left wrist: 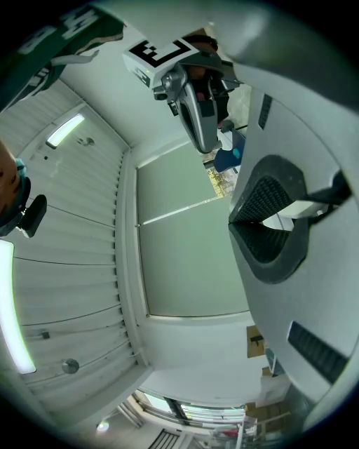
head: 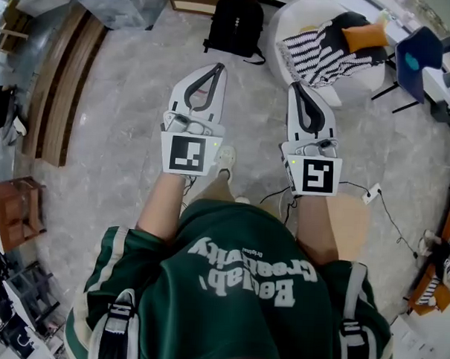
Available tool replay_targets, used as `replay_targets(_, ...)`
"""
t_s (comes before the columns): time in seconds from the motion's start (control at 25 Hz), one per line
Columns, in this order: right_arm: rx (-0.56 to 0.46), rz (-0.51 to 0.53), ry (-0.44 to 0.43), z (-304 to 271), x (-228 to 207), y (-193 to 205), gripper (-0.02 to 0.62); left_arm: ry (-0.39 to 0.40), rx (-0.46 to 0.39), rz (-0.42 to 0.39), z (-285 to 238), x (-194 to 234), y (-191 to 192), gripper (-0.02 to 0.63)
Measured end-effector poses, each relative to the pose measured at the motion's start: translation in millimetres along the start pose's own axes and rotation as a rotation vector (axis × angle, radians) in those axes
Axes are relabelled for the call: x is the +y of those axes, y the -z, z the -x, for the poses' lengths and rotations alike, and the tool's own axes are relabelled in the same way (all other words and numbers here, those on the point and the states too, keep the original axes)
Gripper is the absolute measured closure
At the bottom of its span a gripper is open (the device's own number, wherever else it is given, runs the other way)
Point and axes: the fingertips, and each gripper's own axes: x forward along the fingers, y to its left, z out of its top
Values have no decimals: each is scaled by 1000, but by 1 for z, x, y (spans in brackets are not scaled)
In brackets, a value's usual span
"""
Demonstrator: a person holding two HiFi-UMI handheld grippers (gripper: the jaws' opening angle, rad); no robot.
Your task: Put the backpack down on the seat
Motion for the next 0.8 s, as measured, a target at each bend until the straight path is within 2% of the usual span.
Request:
replay_targets(0.28, -16, -4, 56, -108, -34, -1, 561, 25, -35, 7, -91, 77, 14, 588)
replay_targets(0.4, 15, 2, 66, -140, -42, 9, 560, 37, -29, 18, -120, 100, 26, 588)
replay_targets(0.6, 15, -12, 86, -180, -60, 25, 560, 56, -6, 24, -158, 121, 50, 588)
replay_targets(0.8, 56, -9, 65, -212, -78, 40, 560, 60, 13, 53, -194, 128, 66, 588)
